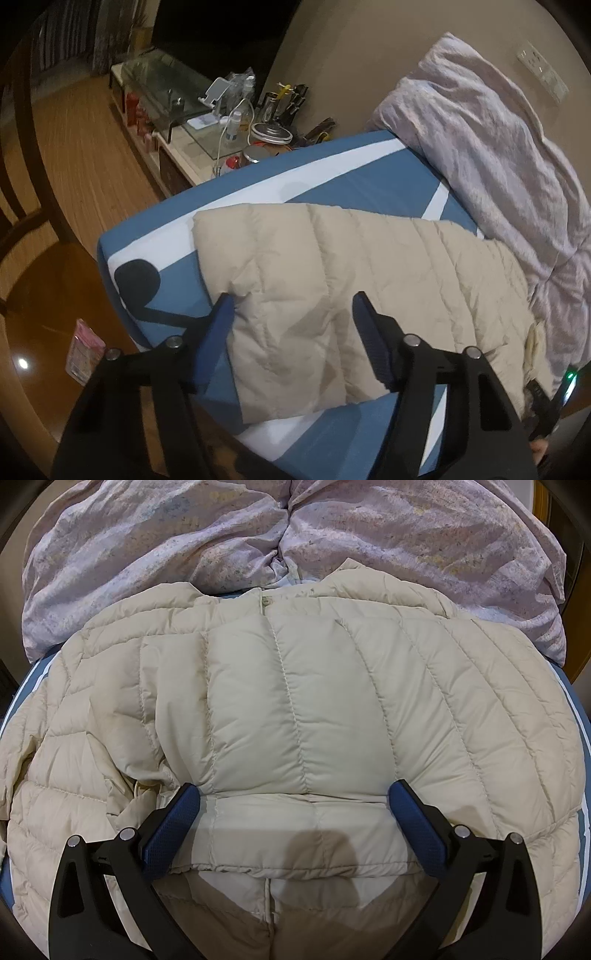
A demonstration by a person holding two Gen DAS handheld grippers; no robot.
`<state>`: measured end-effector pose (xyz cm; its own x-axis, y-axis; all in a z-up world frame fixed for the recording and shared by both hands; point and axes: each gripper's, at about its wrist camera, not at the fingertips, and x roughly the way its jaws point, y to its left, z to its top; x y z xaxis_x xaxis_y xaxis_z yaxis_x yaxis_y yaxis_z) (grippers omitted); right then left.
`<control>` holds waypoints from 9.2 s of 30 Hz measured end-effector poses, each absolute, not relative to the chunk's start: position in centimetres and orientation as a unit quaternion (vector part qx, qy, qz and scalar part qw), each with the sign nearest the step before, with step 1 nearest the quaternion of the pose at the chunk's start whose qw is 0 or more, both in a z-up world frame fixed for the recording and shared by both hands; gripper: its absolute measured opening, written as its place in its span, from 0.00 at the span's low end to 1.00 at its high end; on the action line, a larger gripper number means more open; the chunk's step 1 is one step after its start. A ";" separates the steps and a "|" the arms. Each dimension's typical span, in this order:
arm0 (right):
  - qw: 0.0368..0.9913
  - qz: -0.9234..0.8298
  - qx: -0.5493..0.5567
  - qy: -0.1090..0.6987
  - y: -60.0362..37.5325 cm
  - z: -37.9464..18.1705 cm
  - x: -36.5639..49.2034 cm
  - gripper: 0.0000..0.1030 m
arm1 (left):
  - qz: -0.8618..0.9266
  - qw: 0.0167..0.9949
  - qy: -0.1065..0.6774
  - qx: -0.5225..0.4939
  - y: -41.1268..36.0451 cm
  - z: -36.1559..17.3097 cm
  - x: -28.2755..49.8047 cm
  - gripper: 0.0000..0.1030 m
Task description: Fold large clothes
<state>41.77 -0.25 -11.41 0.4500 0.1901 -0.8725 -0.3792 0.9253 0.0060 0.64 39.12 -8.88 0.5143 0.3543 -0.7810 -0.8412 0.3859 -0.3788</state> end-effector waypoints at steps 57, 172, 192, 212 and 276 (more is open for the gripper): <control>0.829 0.195 -0.078 0.519 -1.6 -8.2 42.0 0.99 | 0.141 0.897 0.270 -0.321 23.1 2.6 24.1 0.04; 0.868 0.168 0.063 0.462 -35.1 -8.4 28.3 0.83 | 0.076 0.884 0.393 -0.241 16.9 -11.3 6.0 0.50; 0.899 0.196 -0.025 0.392 -31.9 -9.1 24.3 0.68 | 0.085 0.898 0.367 -0.228 15.0 -12.0 4.2 0.44; 0.892 0.223 0.021 0.393 -31.9 -8.7 24.5 0.16 | 0.082 0.892 0.370 -0.247 14.9 -11.9 3.6 0.06; 0.851 0.231 0.255 0.397 -21.4 -1.9 60.1 0.76 | 0.187 0.896 0.325 -0.239 28.1 -2.0 39.2 0.57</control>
<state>60.10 -21.36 -1.91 0.5786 0.5953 -0.5575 -0.1903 0.7632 0.6175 39.21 28.09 -1.97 0.7186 0.1802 -0.6716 -0.4913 0.8152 -0.3069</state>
